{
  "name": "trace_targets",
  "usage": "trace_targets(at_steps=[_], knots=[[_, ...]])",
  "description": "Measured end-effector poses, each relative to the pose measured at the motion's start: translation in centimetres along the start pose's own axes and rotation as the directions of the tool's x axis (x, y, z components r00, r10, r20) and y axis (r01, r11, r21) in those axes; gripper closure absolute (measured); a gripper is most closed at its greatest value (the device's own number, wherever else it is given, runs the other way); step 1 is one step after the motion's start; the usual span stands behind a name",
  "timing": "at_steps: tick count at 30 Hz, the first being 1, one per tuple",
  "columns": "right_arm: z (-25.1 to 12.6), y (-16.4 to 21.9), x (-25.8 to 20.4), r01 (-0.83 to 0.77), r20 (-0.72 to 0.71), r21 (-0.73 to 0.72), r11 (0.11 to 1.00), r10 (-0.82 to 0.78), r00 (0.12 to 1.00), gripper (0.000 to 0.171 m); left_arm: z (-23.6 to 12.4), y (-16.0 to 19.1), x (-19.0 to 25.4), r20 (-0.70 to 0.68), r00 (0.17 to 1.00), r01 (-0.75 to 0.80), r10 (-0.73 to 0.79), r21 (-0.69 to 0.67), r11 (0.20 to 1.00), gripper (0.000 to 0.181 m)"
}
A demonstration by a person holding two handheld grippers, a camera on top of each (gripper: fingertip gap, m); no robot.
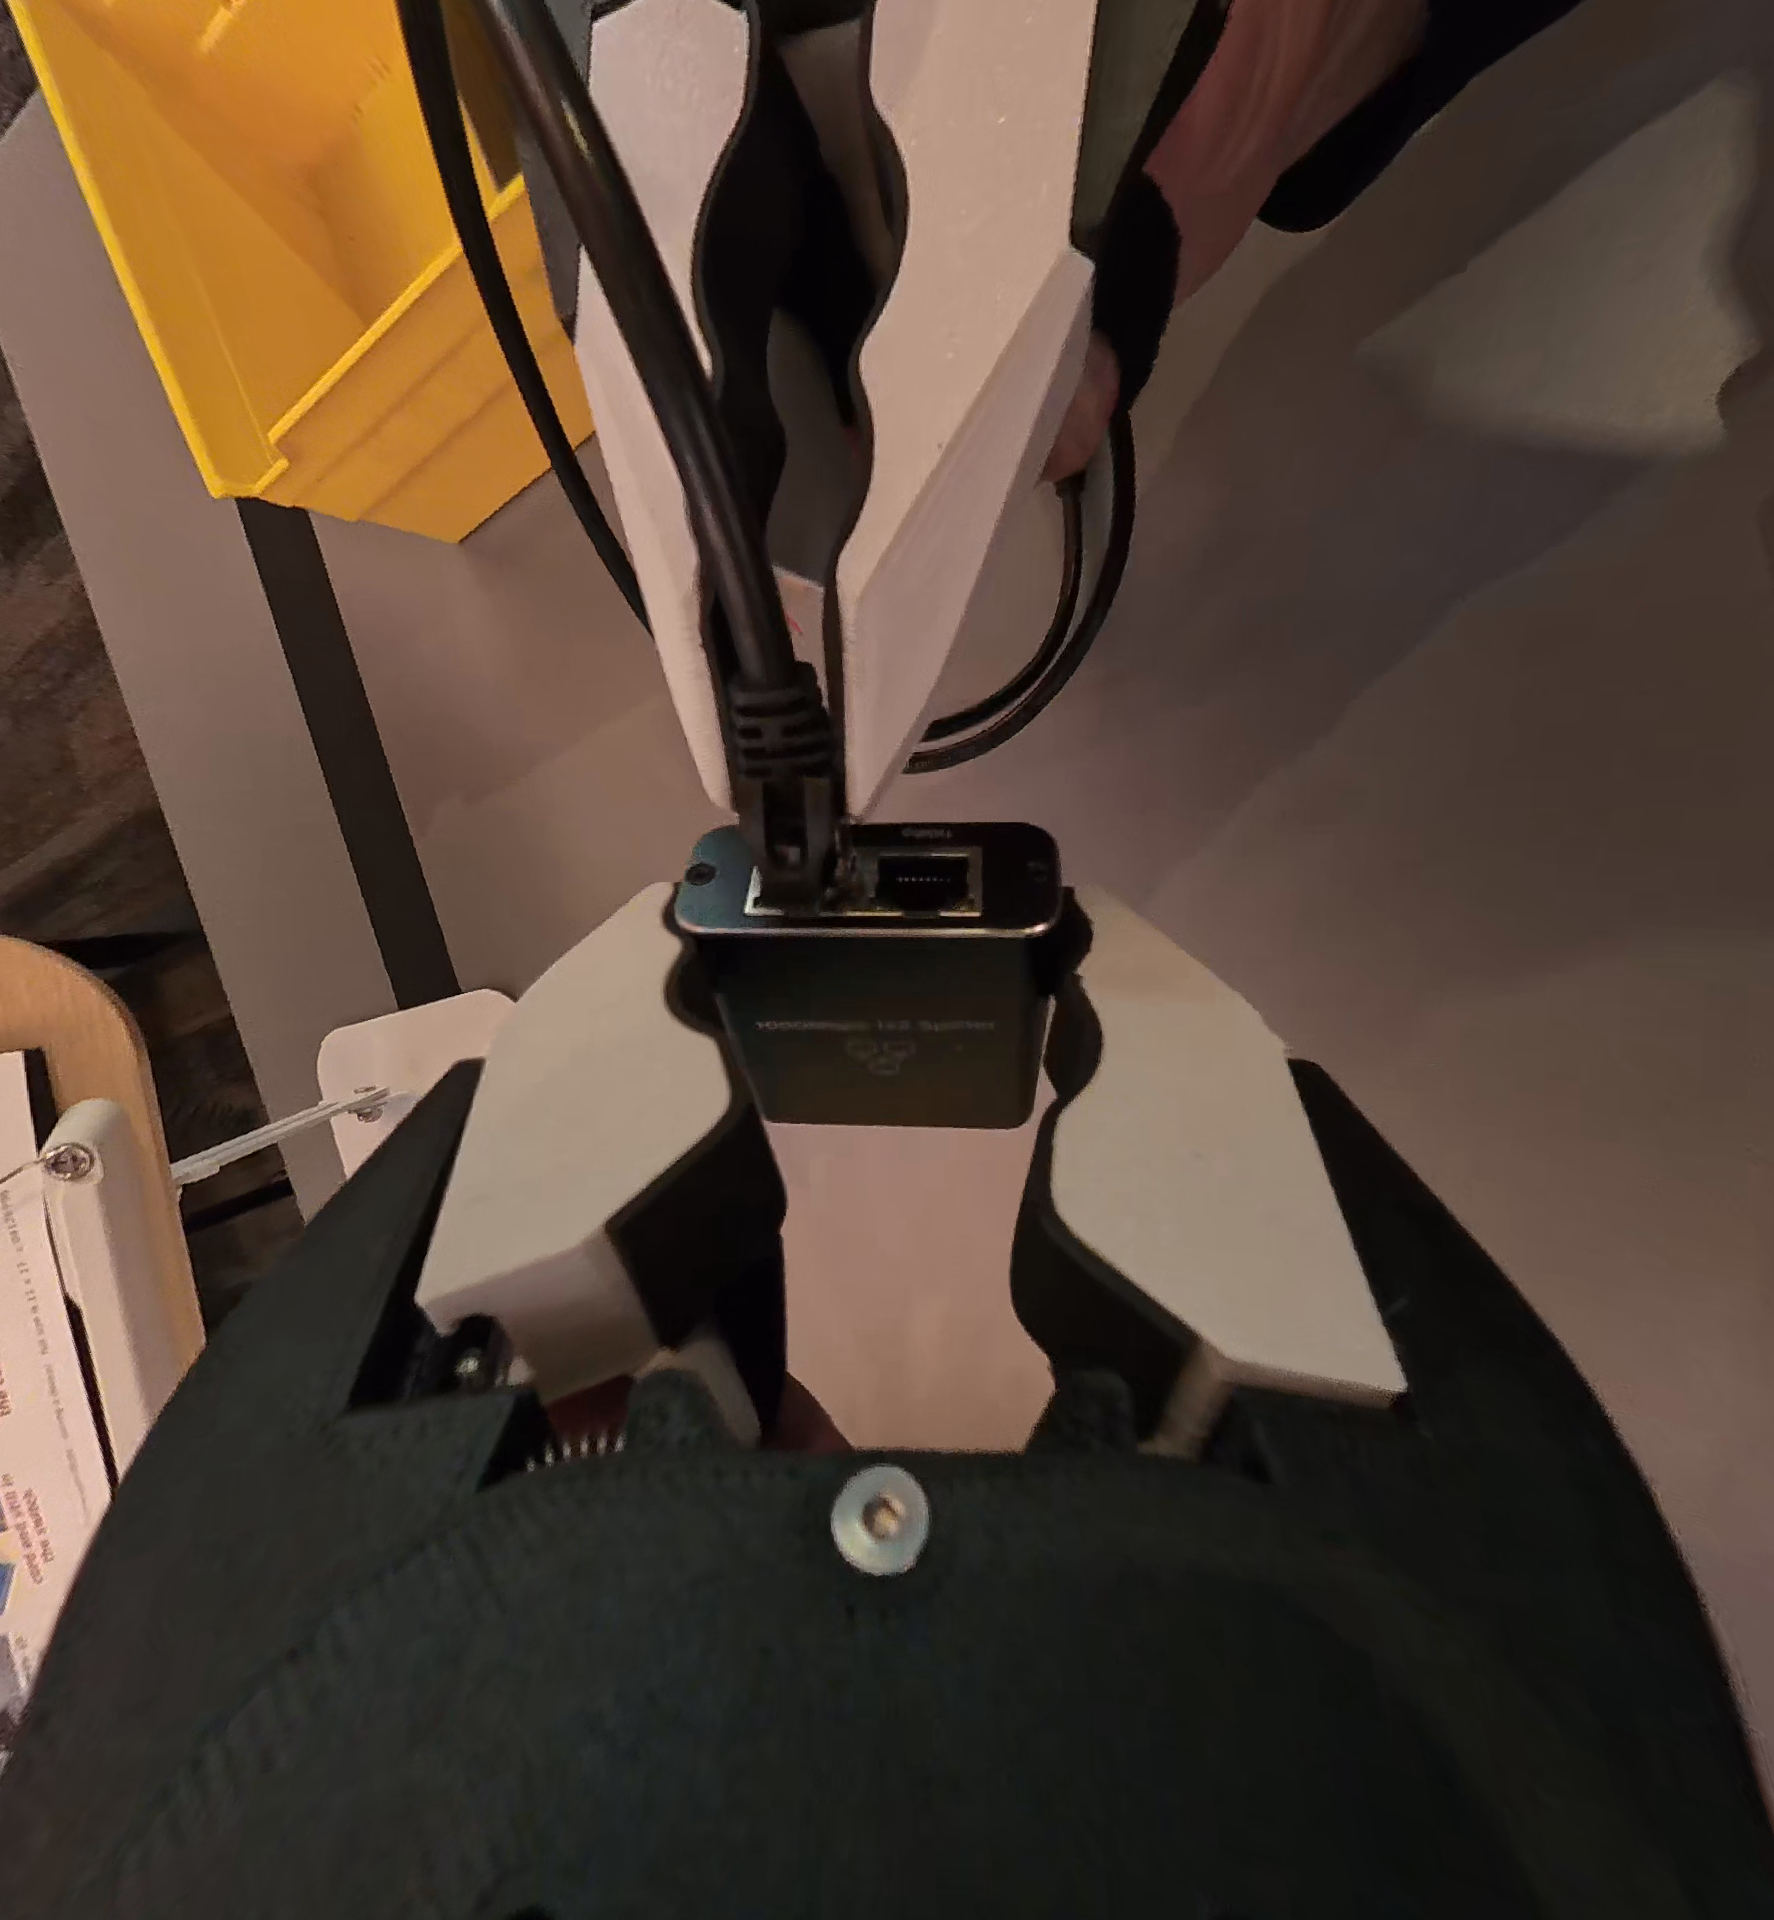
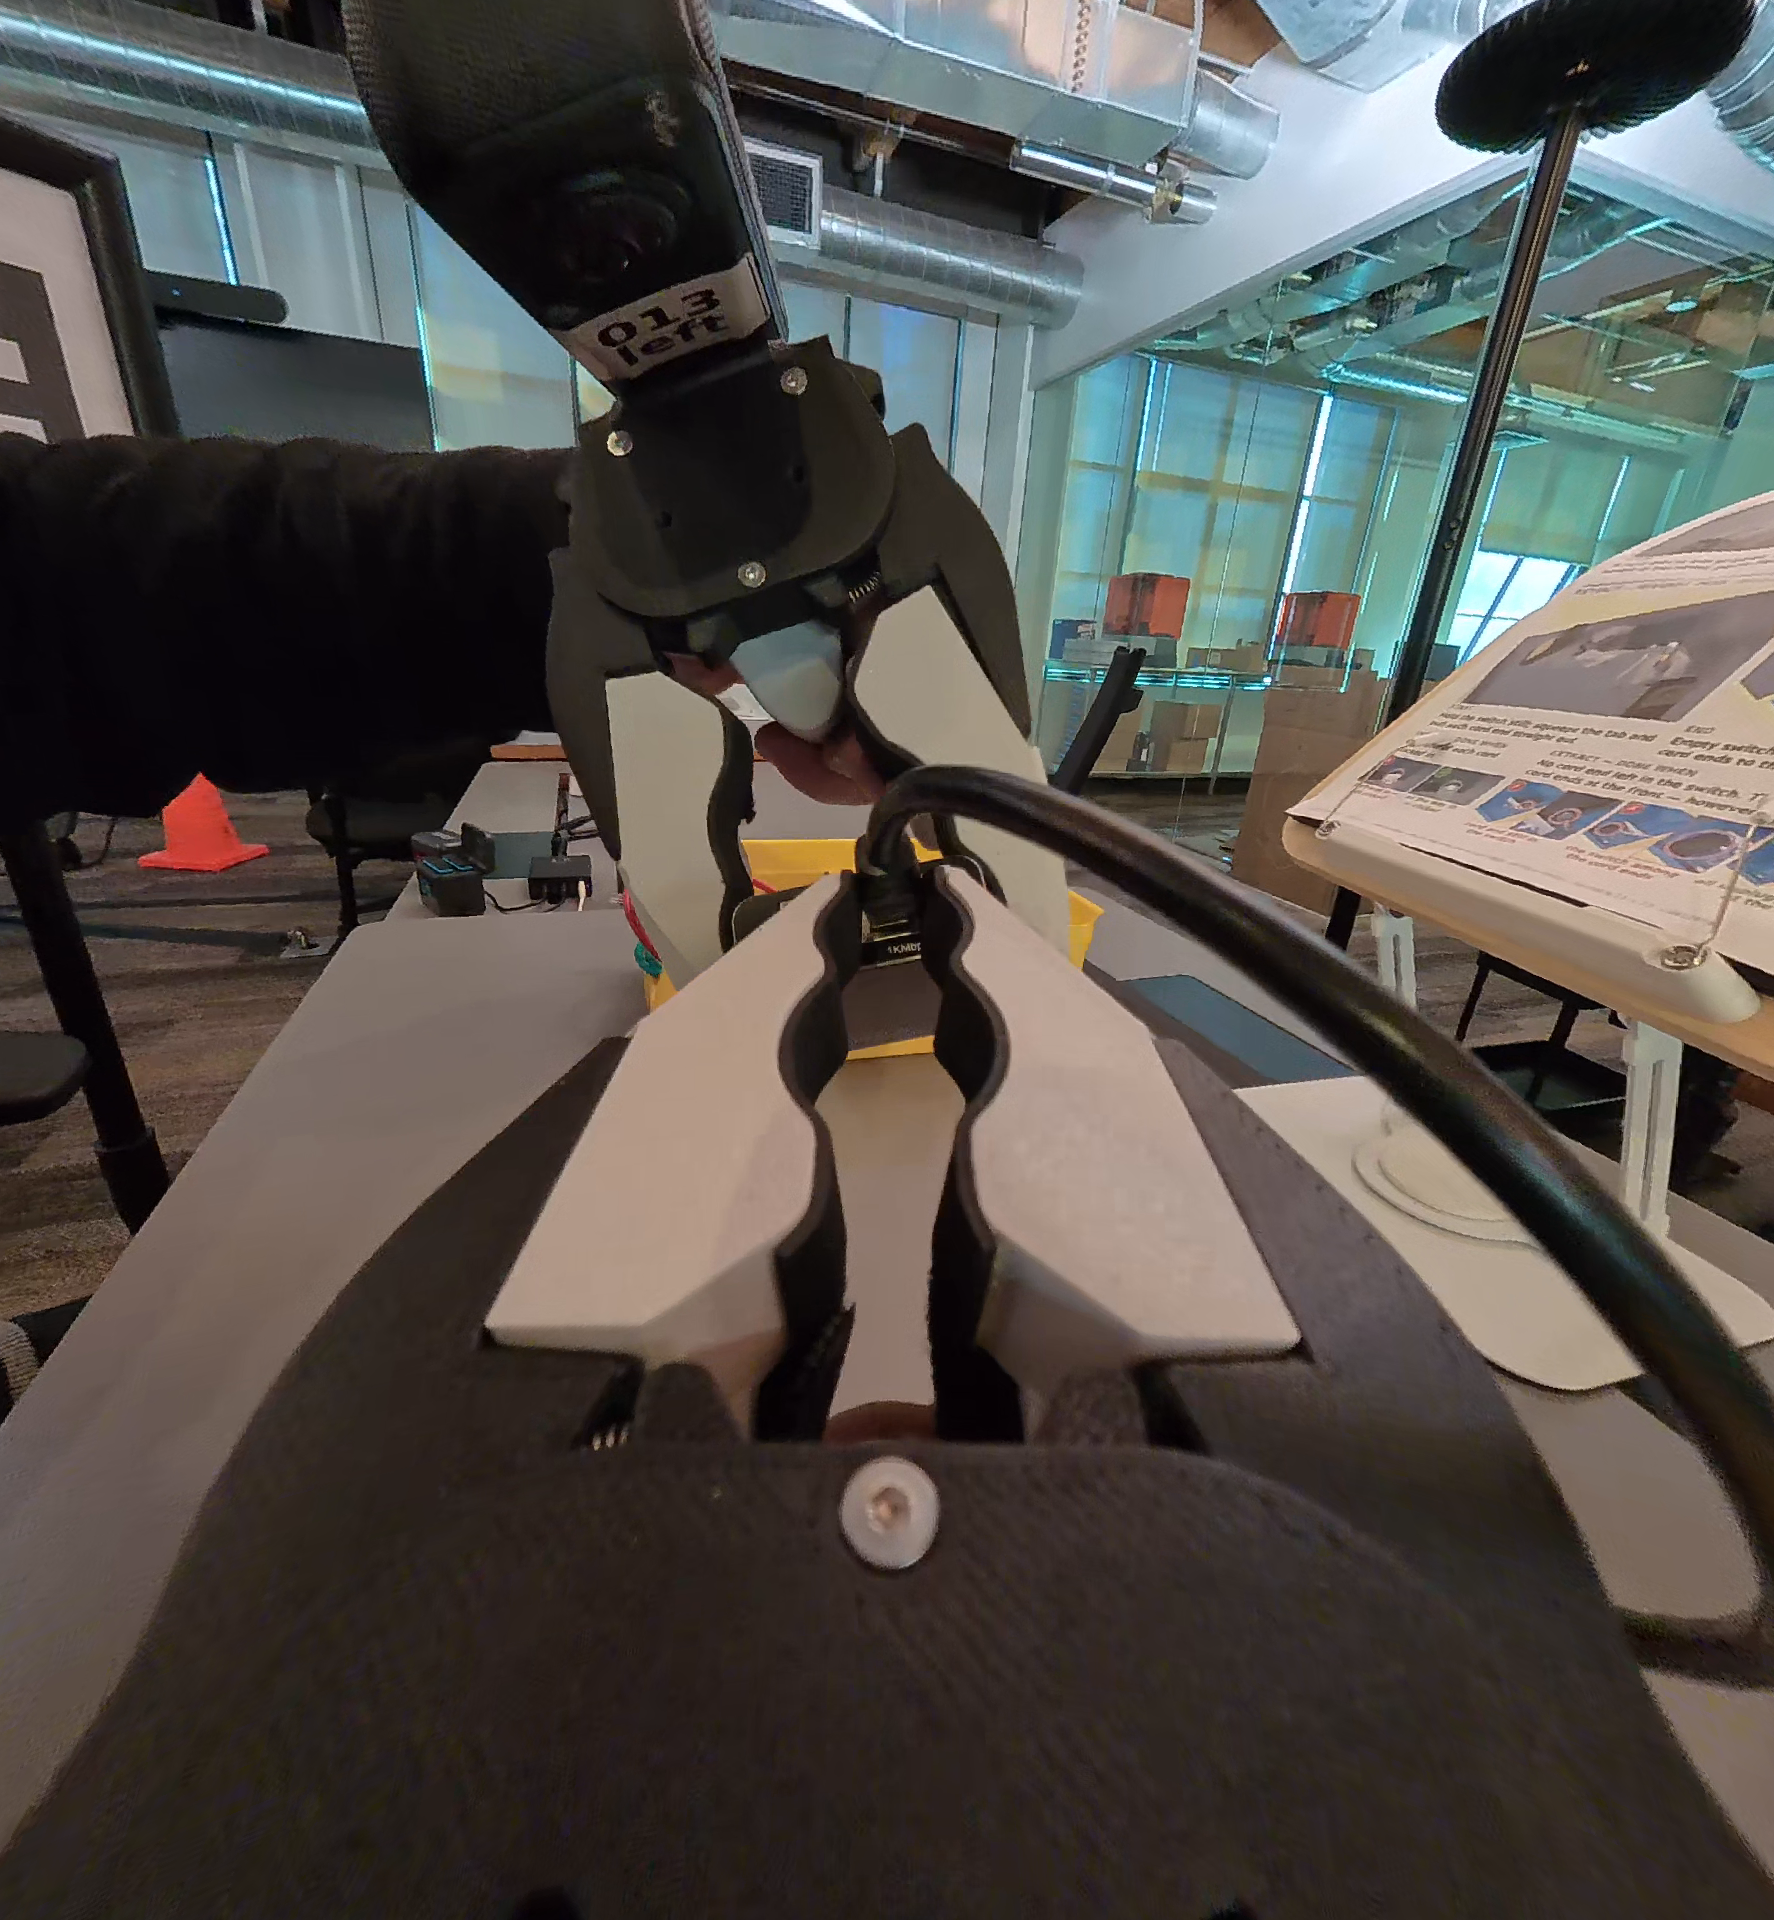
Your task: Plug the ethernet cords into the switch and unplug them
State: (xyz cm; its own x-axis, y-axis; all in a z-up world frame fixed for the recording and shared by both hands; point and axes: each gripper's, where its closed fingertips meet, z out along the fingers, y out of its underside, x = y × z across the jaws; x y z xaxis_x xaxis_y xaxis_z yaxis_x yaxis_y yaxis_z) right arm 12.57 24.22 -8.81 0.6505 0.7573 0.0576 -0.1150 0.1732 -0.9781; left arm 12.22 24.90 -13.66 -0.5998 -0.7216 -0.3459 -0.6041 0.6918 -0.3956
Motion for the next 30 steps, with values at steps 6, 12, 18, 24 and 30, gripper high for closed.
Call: trace_targets(at_steps=[6, 12, 18, 24, 30], knots=[[-0.3, 0.3, 0.2, 0.047, 0.001, -0.047, 0.998, -0.047, 0.999, 0.162, 0.2, 0.0, -0.1, -0.013, 1.000, -0.009, 0.009, -0.018, 1.000, 0.124], [-0.2, 1.9, 0.3, 0.115, 0.006, -0.178, 0.977, -0.116, 0.993, 0.162, 0.7, 1.5, 0.2, -0.066, 0.997, -0.061, 0.050, -0.168, 0.984, 0.124], [-0.1, 3.3, 0.8, 0.132, -0.010, -0.298, 0.945, -0.142, 0.990, 0.161, 1.4, 2.5, 0.0, -0.082, 0.994, -0.097, 0.077, -0.265, 0.959, 0.125], [0.0, 4.0, 1.1, 0.126, -0.025, -0.373, 0.919, -0.146, 0.989, 0.161, 1.8, 3.1, -0.2, -0.084, 0.993, -0.105, 0.084, -0.302, 0.947, 0.124], [-0.3, 4.0, 1.3, 0.129, -0.026, -0.399, 0.908, -0.152, 0.988, 0.161, 1.9, 2.9, -0.4, -0.086, 0.993, -0.108, 0.086, -0.308, 0.945, 0.124]])
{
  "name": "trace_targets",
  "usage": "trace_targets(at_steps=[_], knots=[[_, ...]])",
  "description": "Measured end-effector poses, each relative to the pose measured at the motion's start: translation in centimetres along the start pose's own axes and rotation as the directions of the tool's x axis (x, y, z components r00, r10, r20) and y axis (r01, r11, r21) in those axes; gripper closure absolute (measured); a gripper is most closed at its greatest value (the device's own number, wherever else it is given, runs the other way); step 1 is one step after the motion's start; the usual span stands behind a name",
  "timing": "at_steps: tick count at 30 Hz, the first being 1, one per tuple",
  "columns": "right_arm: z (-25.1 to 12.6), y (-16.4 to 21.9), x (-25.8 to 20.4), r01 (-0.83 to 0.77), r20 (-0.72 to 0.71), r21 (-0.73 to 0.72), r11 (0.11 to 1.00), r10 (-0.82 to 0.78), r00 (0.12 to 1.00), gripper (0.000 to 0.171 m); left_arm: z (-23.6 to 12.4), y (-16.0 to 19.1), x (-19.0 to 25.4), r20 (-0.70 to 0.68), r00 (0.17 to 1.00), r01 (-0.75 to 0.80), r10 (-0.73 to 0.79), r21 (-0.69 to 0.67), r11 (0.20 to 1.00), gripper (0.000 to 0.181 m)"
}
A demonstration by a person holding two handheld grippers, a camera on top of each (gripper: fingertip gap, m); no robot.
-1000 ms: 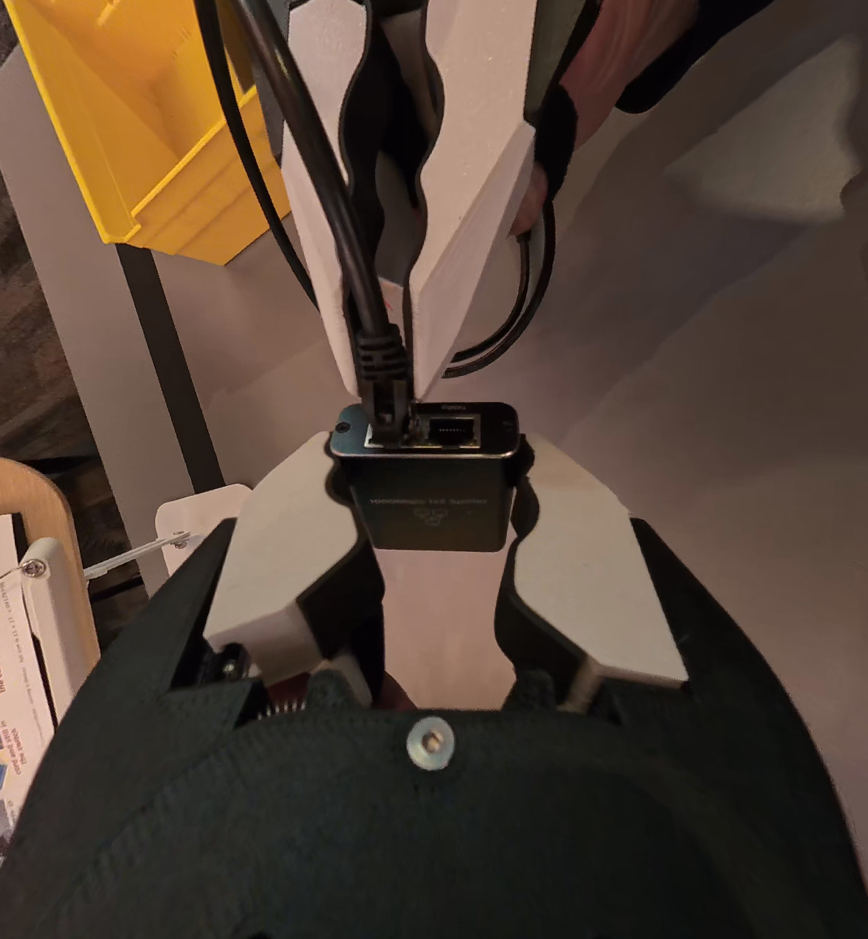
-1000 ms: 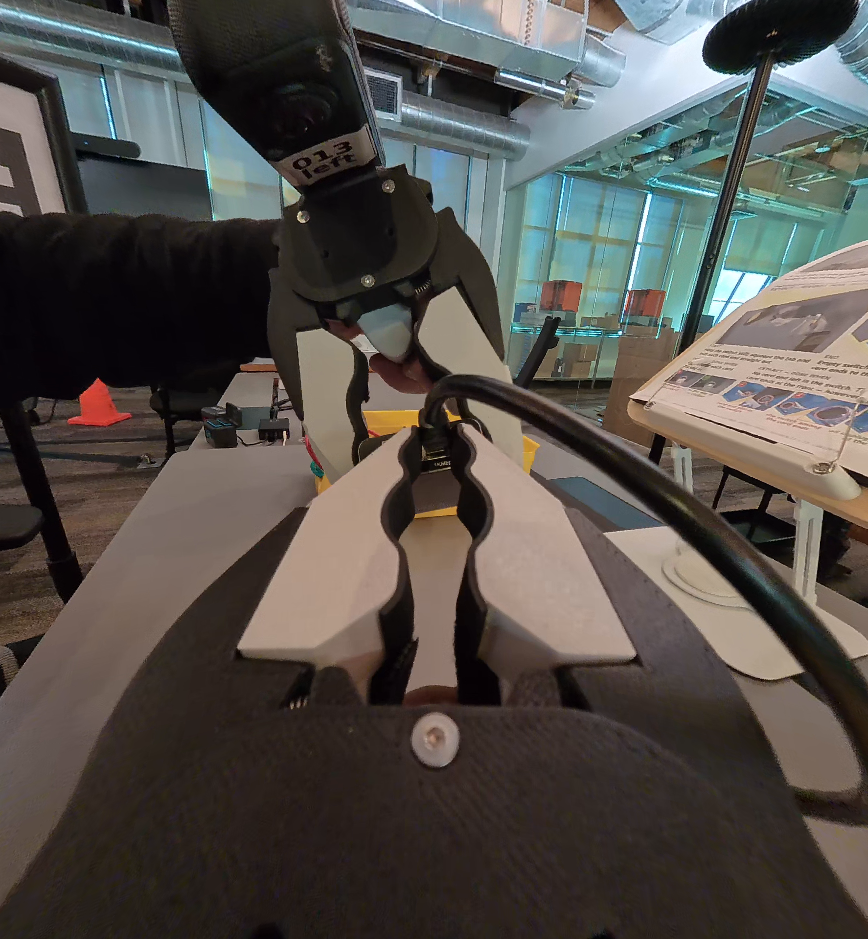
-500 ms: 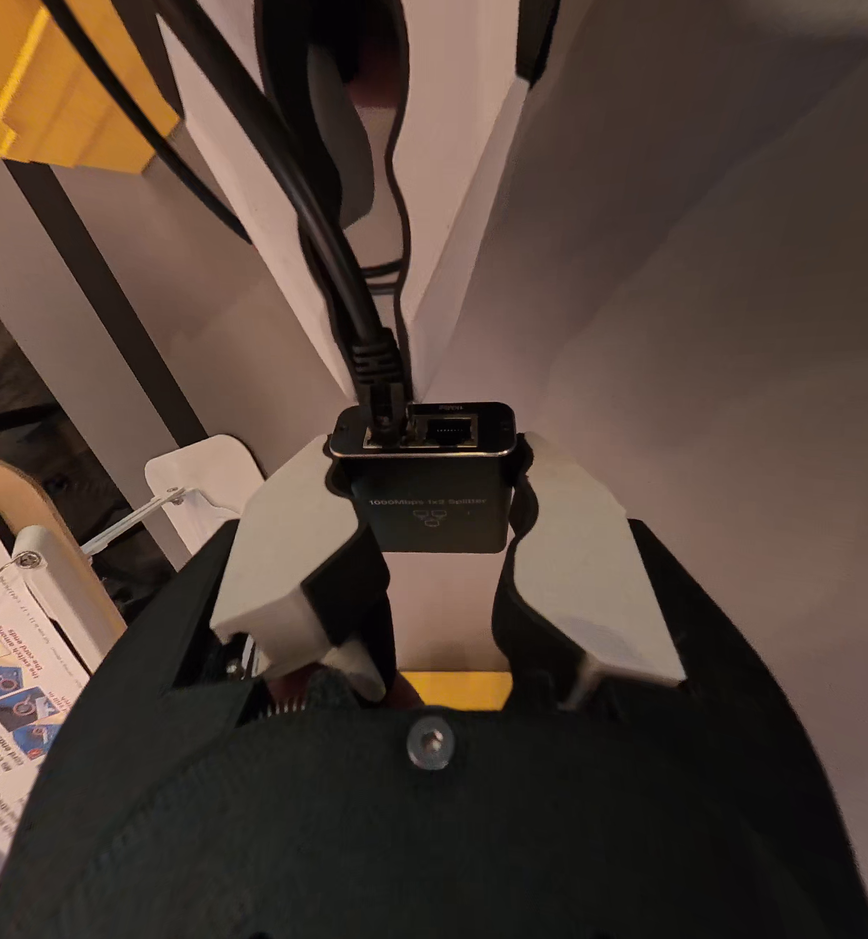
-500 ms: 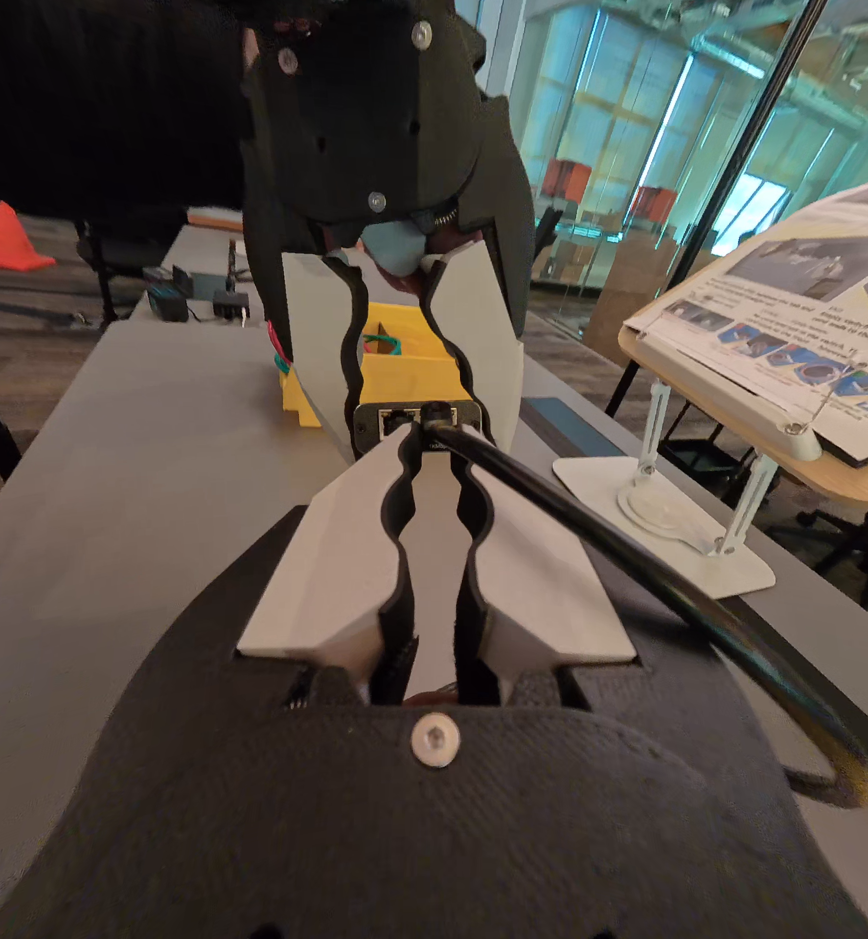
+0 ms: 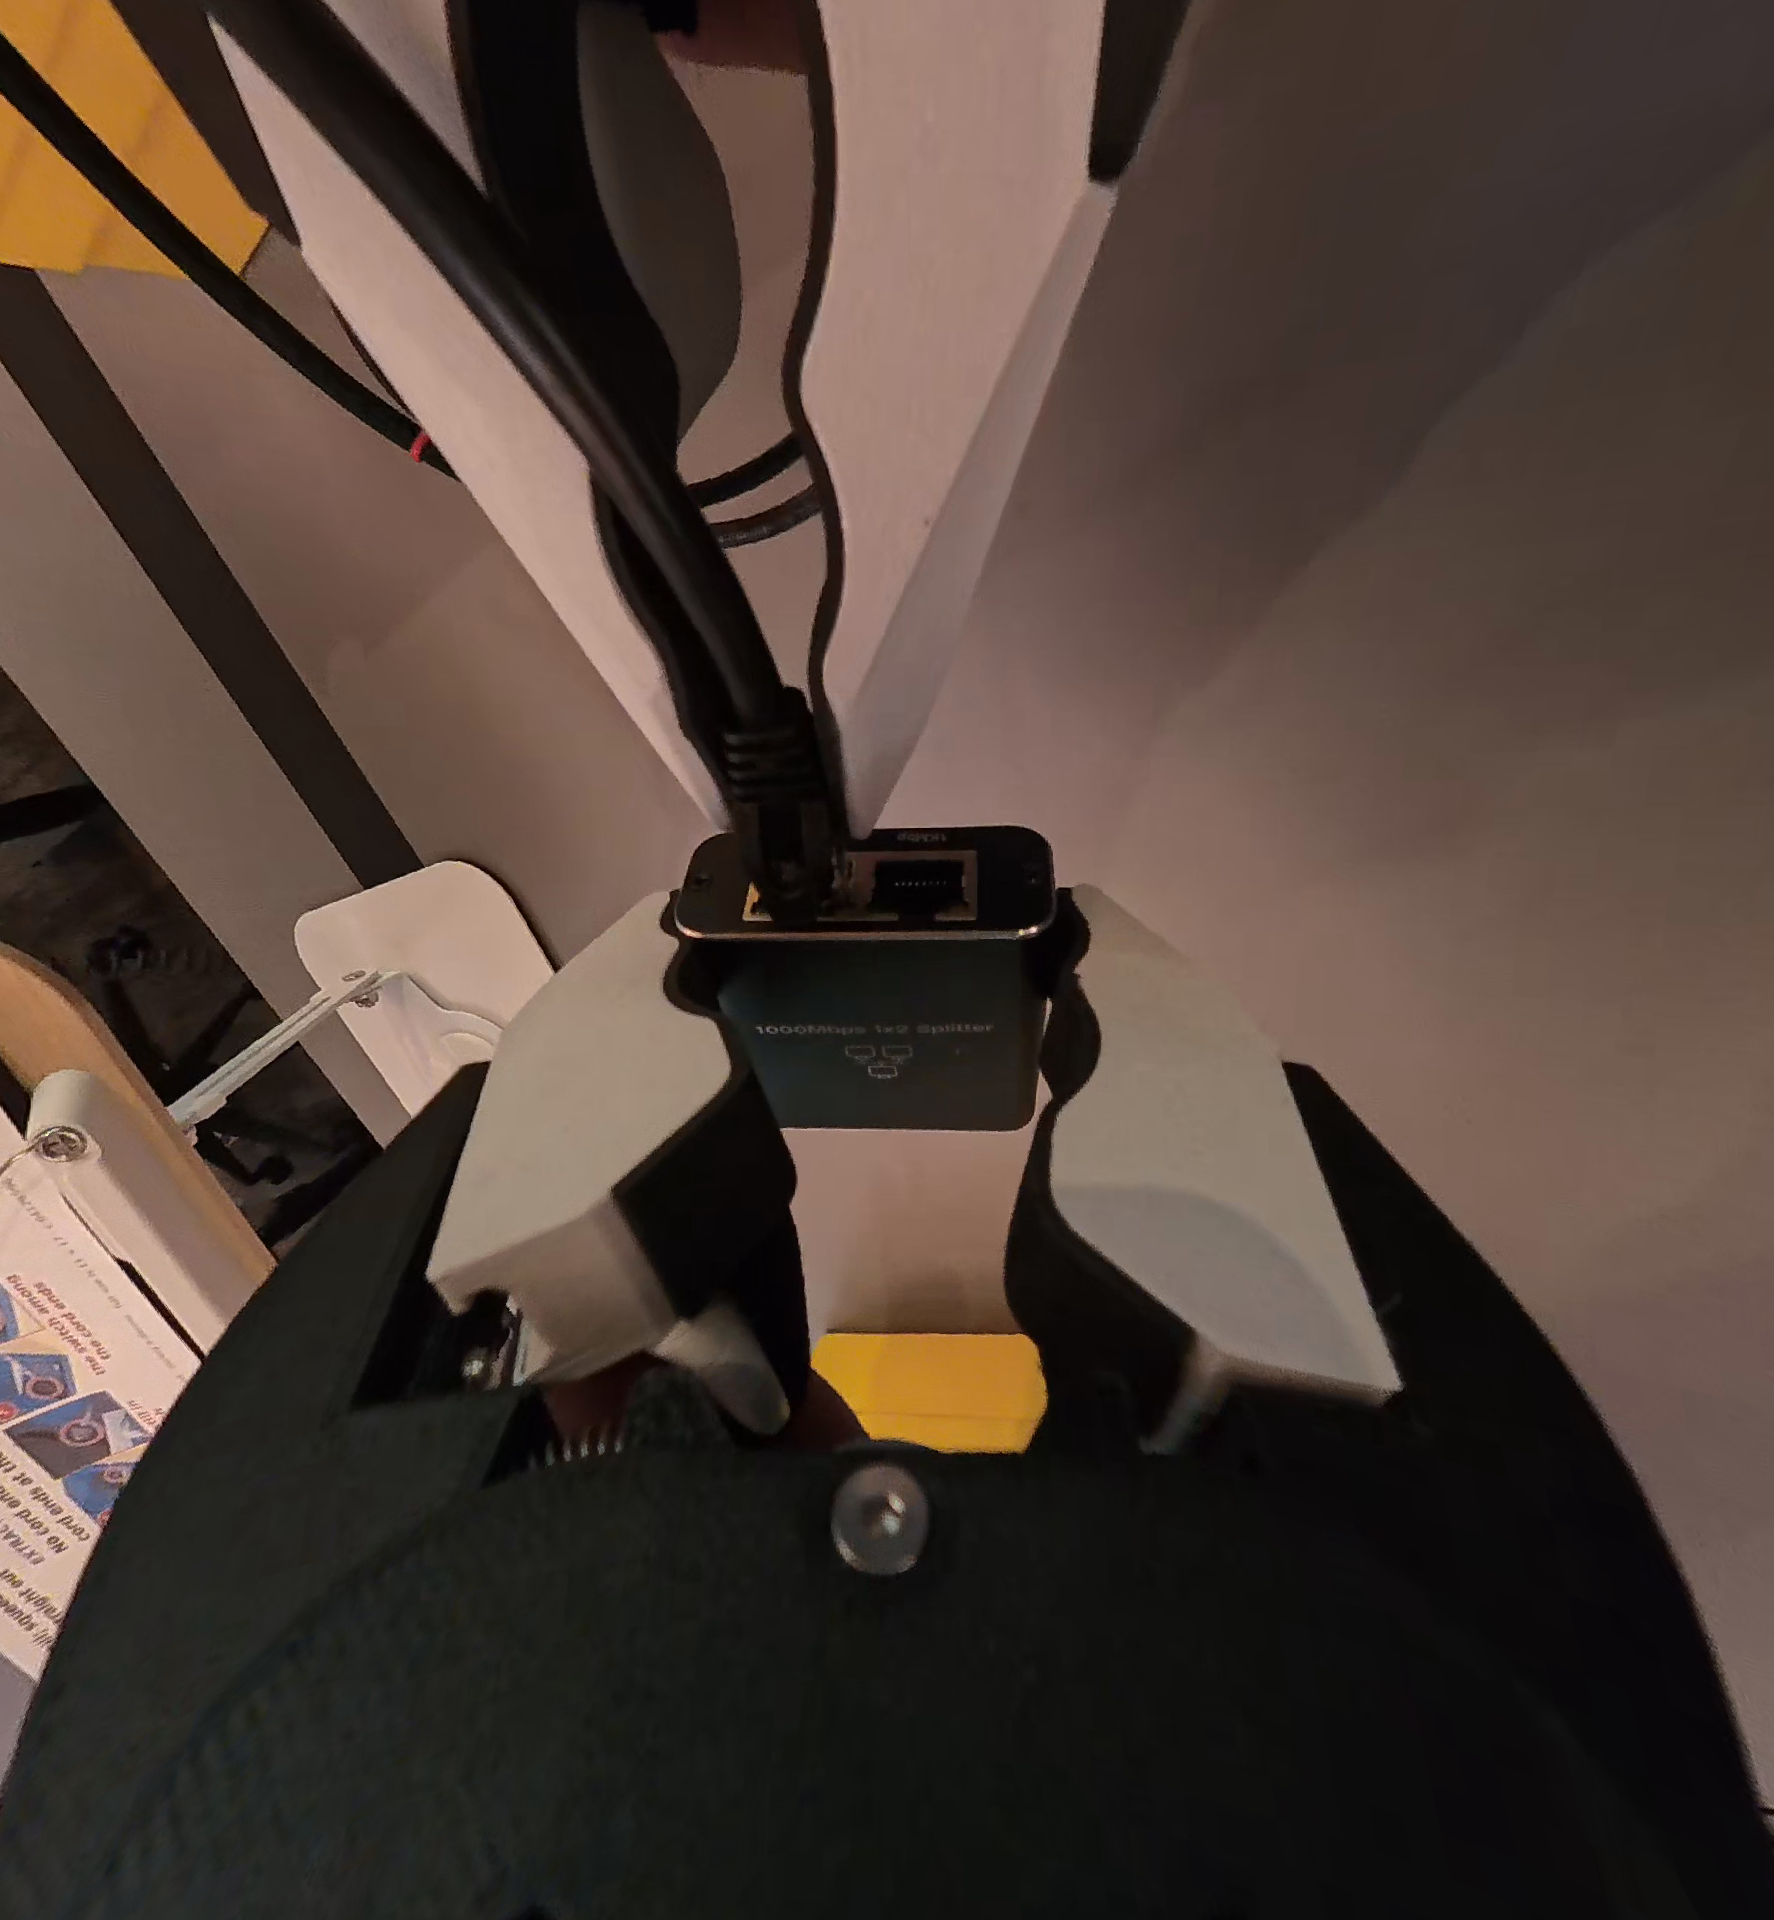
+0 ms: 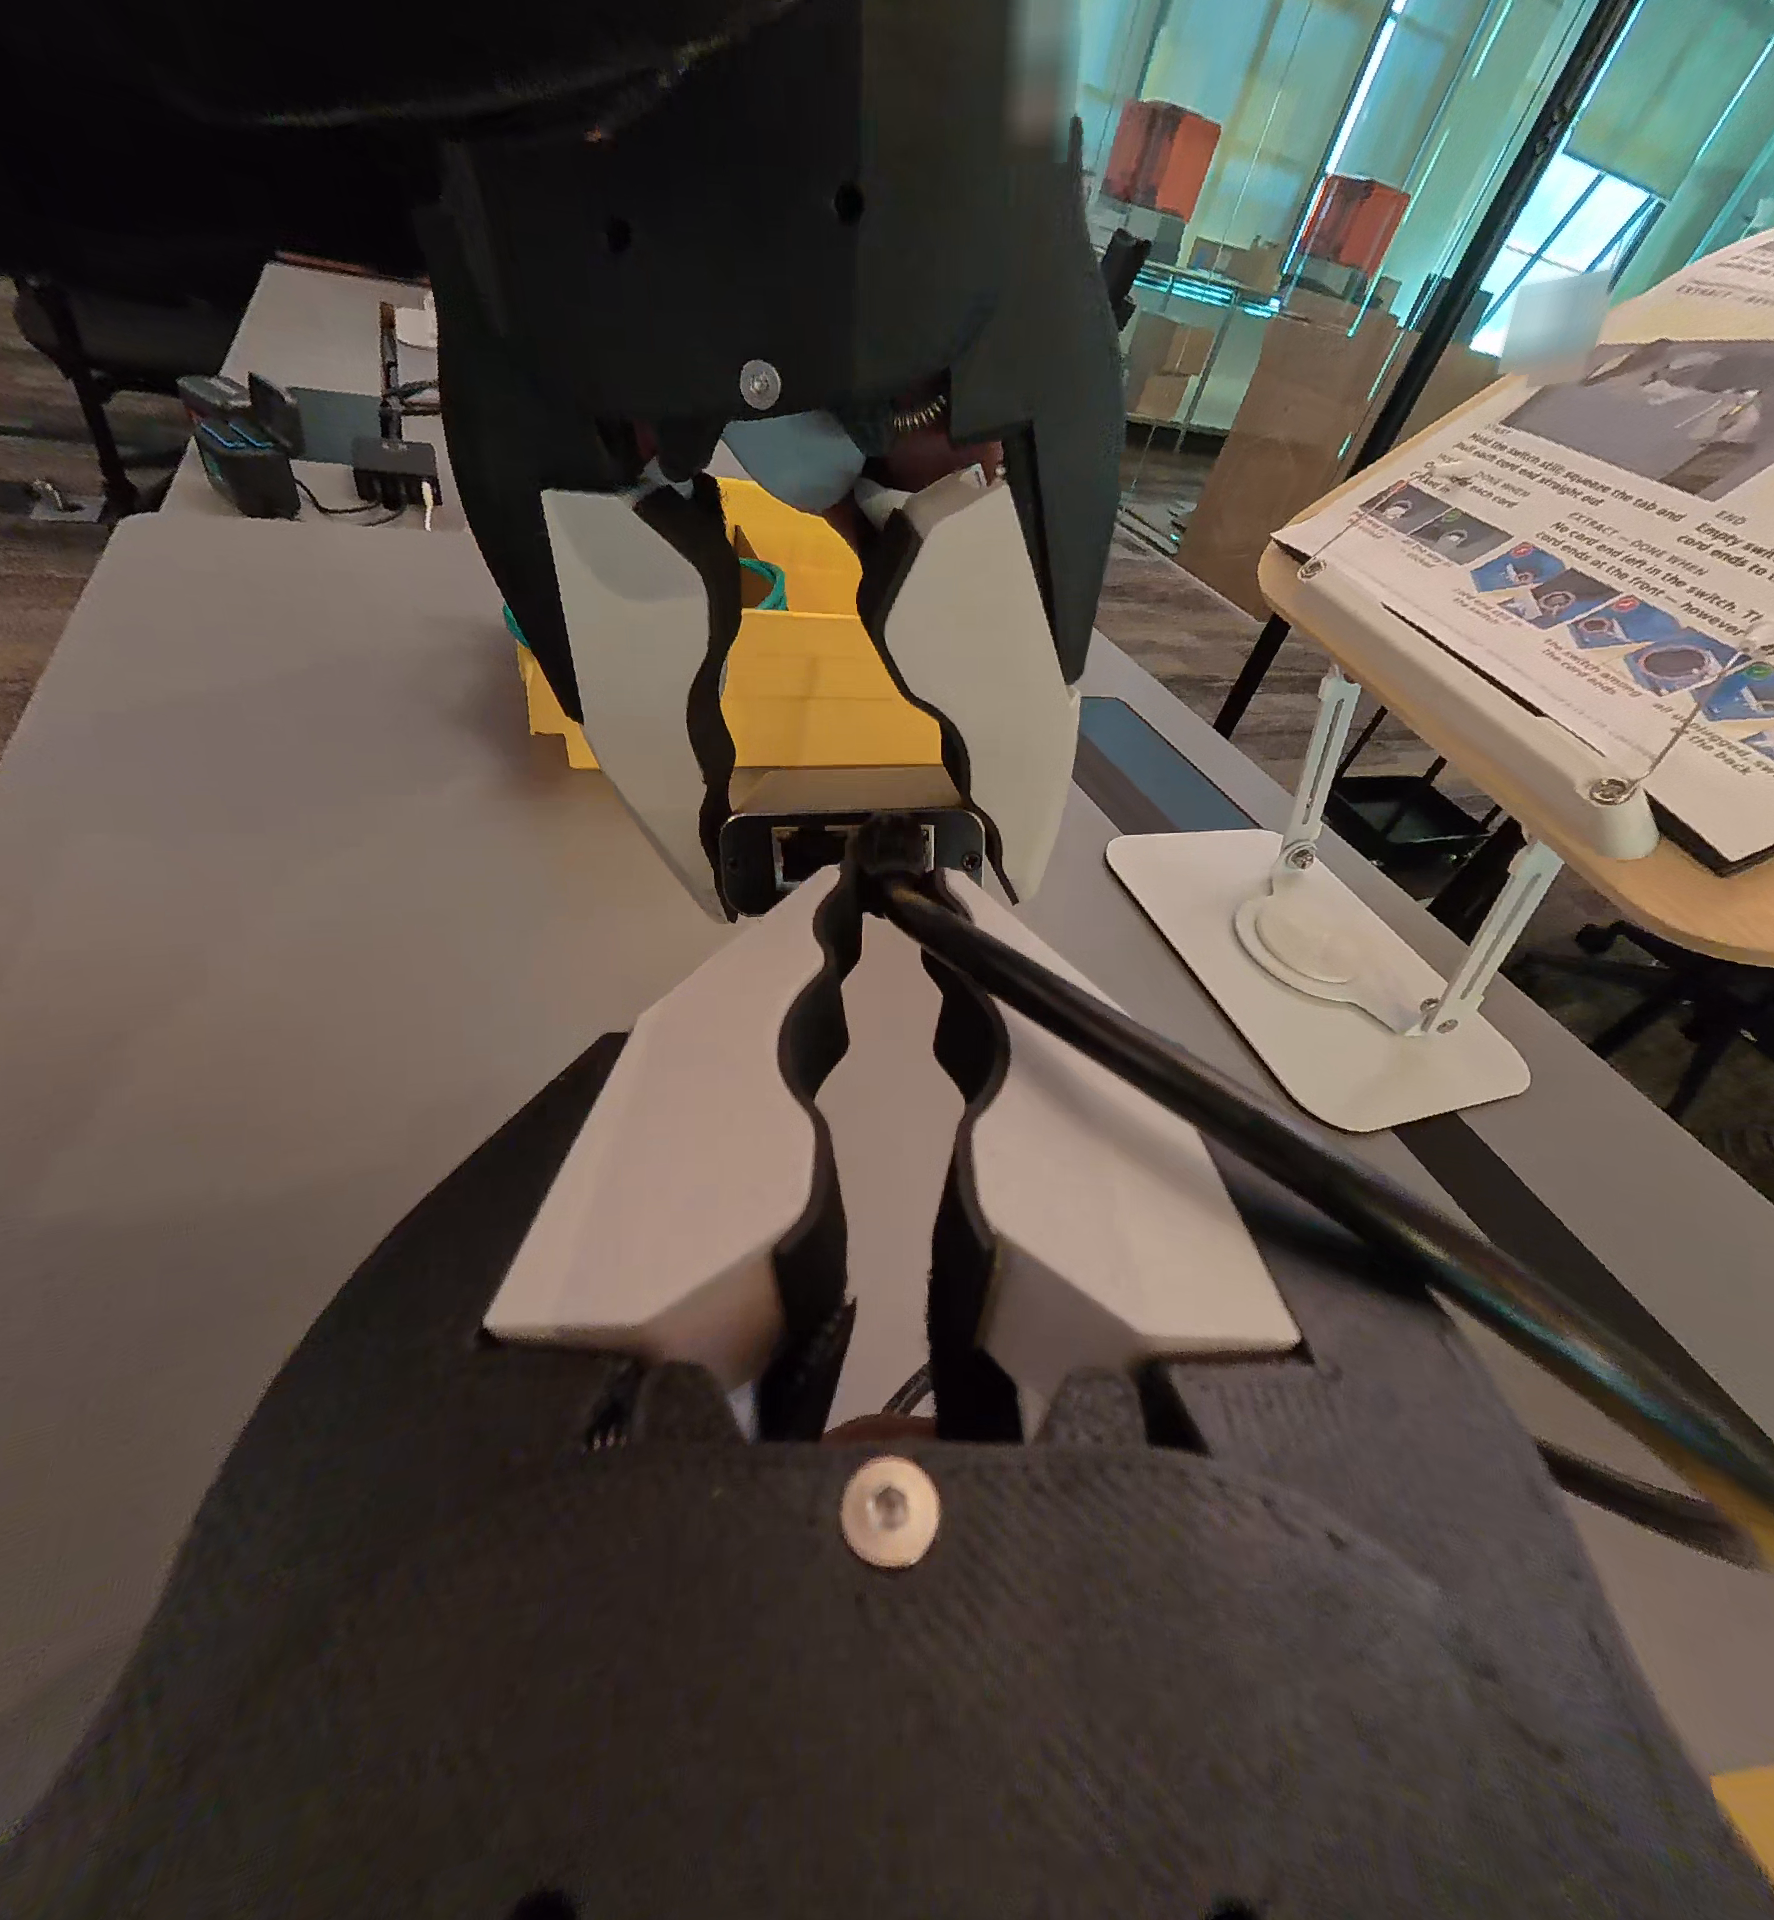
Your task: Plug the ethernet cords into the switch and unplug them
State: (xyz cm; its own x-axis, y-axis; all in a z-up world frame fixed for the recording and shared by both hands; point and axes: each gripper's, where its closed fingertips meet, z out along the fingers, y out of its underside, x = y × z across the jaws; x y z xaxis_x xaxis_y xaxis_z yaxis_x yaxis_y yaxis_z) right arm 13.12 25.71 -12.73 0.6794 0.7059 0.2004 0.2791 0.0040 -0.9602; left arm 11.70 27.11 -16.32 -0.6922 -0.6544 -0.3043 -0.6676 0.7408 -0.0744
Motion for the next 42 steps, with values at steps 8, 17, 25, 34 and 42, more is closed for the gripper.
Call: trace_targets(at_steps=[8, 17, 25, 34, 42], knots=[[0.2, 0.2, 0.1, -0.006, -0.007, -0.002, 1.000, 0.006, 1.000, 0.161, 0.2, 0.2, -0.2, -0.003, 1.000, 0.004, -0.004, -0.034, 0.999, 0.124], [1.0, 1.2, -0.4, 0.035, -0.003, -0.039, 0.999, -0.035, 0.999, 0.161, 1.6, 0.7, 0.6, 0.019, 0.999, 0.047, -0.048, 0.054, 0.997, 0.122], [2.5, 2.2, -1.8, 0.057, 0.019, -0.055, 0.997, -0.056, 0.998, 0.161, 2.7, 1.9, 2.0, 0.054, 0.996, 0.068, -0.072, 0.061, 0.996, 0.122], [2.5, 2.5, -2.0, 0.011, 0.057, -0.026, 1.000, -0.009, 0.998, 0.158, 2.8, 2.7, 2.3, 0.035, 0.992, 0.116, -0.118, 0.049, 0.992, 0.122], [2.2, 5.6, -4.3, -0.035, 0.260, -0.199, 0.979, 0.087, 0.962, 0.121, 4.5, 5.6, 2.0, -0.044, 0.921, 0.389, -0.388, 0.028, 0.921, 0.123]])
